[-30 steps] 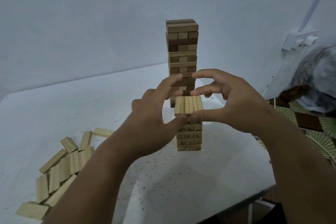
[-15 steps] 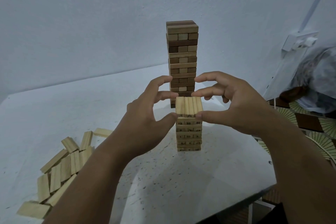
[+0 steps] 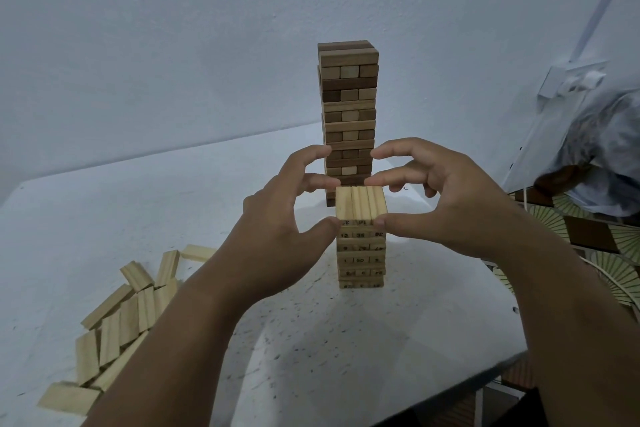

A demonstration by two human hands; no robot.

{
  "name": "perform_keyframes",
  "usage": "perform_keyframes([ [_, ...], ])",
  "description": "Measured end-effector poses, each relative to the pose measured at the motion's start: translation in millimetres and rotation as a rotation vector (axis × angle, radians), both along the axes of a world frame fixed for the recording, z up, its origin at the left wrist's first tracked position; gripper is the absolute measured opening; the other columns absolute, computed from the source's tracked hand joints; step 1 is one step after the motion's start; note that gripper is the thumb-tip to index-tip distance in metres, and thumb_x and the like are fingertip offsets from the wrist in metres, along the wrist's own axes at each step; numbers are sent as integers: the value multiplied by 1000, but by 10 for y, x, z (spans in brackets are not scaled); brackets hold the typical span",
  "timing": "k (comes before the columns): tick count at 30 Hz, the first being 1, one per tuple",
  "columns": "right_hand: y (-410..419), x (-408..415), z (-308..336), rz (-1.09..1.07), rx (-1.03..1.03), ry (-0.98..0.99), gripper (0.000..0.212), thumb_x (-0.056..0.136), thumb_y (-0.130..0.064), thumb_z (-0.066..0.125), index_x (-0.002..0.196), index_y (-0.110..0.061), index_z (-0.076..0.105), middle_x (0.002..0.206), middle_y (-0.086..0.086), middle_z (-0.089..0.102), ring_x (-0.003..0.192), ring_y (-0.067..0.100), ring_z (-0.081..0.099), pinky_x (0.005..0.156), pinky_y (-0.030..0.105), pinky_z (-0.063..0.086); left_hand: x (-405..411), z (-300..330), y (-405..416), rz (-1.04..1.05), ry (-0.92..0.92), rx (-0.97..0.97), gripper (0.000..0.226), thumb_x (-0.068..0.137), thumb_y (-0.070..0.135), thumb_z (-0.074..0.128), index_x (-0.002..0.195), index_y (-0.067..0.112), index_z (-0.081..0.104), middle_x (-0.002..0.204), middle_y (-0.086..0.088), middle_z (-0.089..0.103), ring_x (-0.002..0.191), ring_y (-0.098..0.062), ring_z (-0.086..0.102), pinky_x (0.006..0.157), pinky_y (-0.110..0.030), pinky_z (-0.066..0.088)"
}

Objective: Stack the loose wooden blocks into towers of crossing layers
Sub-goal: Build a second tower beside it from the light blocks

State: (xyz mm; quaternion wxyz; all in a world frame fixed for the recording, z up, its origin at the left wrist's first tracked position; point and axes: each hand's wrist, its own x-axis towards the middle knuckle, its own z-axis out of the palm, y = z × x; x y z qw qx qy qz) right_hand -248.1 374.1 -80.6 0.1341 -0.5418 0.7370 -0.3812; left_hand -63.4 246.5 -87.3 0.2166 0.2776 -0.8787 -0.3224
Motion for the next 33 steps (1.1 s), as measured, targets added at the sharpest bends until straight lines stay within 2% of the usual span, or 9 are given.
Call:
perform_keyframes([
  [10,2,0,-5,-15,-41,-8,67,67,-45,85,124,-48,50,116,-35,62,109,-6,55,80,22,41,45,43,-4,-3,9,19,67,81,48,65,131,61,23,120,39,46,125,0,41,115,-52,31],
  [13,7,72,10,-53,-118,25,56,72,-46,82,121,-45,54,115,-33,61,107,-4,55,79,21,40,106,77,24,22,46,8,62,78,51,56,132,59,27,120,41,47,125,-2,45,113,-52,34],
  [15,-13,195,22,-97,-195,115,44,77,-44,78,116,-42,59,110,-30,61,105,-3,54,78,14,38,173,100,58,42,68,-16,56,79,52,53,130,59,30,119,41,48,123,-2,46,112,-50,37],
  [18,-75,499,56,-117,-338,218,29,82,-33,75,109,-36,64,103,-26,58,99,-3,52,80,3,35,357,120,104,69,85,-61,42,82,51,52,121,59,42,120,40,50,120,2,47,109,-43,39],
  [21,-156,837,53,-89,-352,235,26,82,-36,69,108,-31,66,102,-29,55,96,-3,52,83,16,43,620,102,143,121,110,-96,21,89,47,55,108,57,54,116,45,51,117,11,45,105,-29,35],
  [23,-195,1053,11,-61,-288,210,27,83,-40,68,109,-34,66,106,-30,55,95,-4,51,87,20,44,828,65,151,168,121,-105,20,91,38,62,101,55,59,113,47,51,114,16,44,96,-16,33],
  [24,-211,1174,-13,-29,-266,211,27,83,-40,69,109,-35,65,108,-29,58,95,-4,50,88,20,45,970,42,153,200,119,-103,22,90,34,63,100,54,60,113,47,51,113,16,44,94,-16,33],
  [28,-305,1493,-175,106,-159,206,24,88,-38,65,112,-35,63,114,-24,60,101,-2,49,89,18,43,1448,-173,84,355,76,-80,31,86,24,66,98,52,62,111,45,54,111,9,48,103,-42,39],
  [33,-583,1796,-494,220,-31,244,26,96,-25,54,120,-27,64,129,-14,56,118,7,44,104,25,36,1769,-368,21,425,-111,-66,22,70,39,51,82,53,65,103,34,59,109,4,47,92,-37,29],
])
